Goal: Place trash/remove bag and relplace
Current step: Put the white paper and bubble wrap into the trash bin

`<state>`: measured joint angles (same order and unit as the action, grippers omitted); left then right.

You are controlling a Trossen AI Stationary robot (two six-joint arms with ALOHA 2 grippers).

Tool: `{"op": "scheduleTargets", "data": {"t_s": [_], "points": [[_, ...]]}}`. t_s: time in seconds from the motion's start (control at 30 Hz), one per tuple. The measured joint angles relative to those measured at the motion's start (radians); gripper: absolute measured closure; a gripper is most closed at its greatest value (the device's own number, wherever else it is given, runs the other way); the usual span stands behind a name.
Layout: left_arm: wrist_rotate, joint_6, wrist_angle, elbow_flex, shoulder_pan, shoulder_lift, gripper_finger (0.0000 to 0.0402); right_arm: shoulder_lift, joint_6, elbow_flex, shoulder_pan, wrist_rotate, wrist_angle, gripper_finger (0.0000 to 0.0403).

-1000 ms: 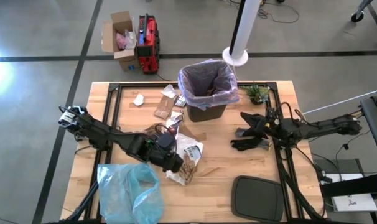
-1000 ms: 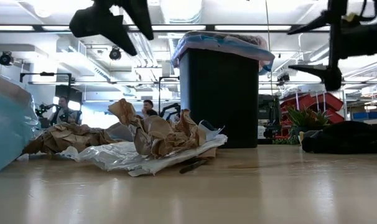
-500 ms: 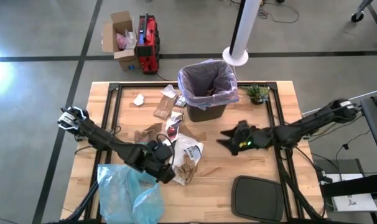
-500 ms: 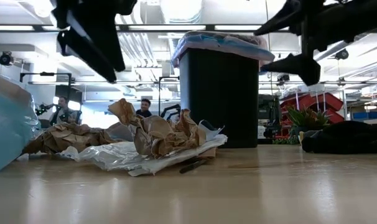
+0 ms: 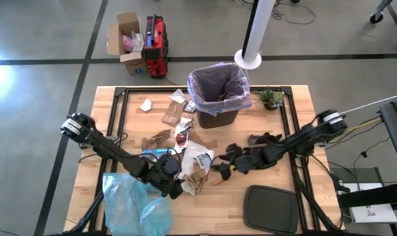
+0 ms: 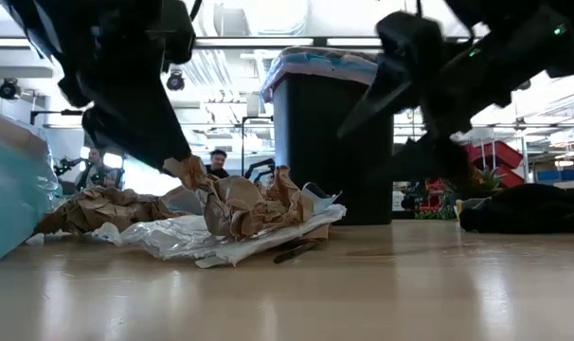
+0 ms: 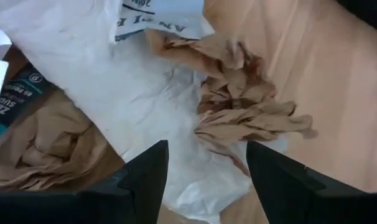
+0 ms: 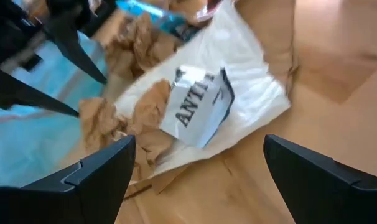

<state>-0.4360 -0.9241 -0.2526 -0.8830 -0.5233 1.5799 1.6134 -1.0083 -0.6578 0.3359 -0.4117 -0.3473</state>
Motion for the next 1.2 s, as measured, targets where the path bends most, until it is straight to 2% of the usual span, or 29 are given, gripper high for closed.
{"op": "scheduleTargets", "data": {"t_s": [0.23,0.37,0.53,0.83,0.9,1.07,1.2], "points": [[0.01,0.0,0.007,0.013,-0.022,0.0,0.0212,0.169,-0.208,-0.098,-0.005,-0.022,-0.002,0.0069],[0.01,0.0,0.012,0.013,-0.048,-0.001,0.0215,0.218,-0.291,-0.116,-0.005,-0.033,-0.002,0.0102],[0.012,0.0,0.016,0.013,-0.08,-0.002,0.0212,0.233,-0.336,-0.119,-0.005,-0.043,-0.001,0.0185],[0.011,0.0,0.016,0.013,-0.1,-0.002,0.0204,0.164,-0.318,-0.119,-0.005,-0.015,0.017,0.0384],[0.009,0.0,0.015,0.013,-0.099,-0.002,0.0207,0.137,-0.308,-0.119,-0.005,-0.006,0.054,0.0394],[-0.011,0.0,0.016,0.014,-0.099,-0.002,0.0215,0.052,-0.3,-0.119,-0.005,0.004,0.139,0.0388],[-0.029,0.0,0.017,0.014,-0.099,-0.002,0.0222,-0.026,-0.26,-0.119,-0.009,0.072,0.222,0.0401]]}}
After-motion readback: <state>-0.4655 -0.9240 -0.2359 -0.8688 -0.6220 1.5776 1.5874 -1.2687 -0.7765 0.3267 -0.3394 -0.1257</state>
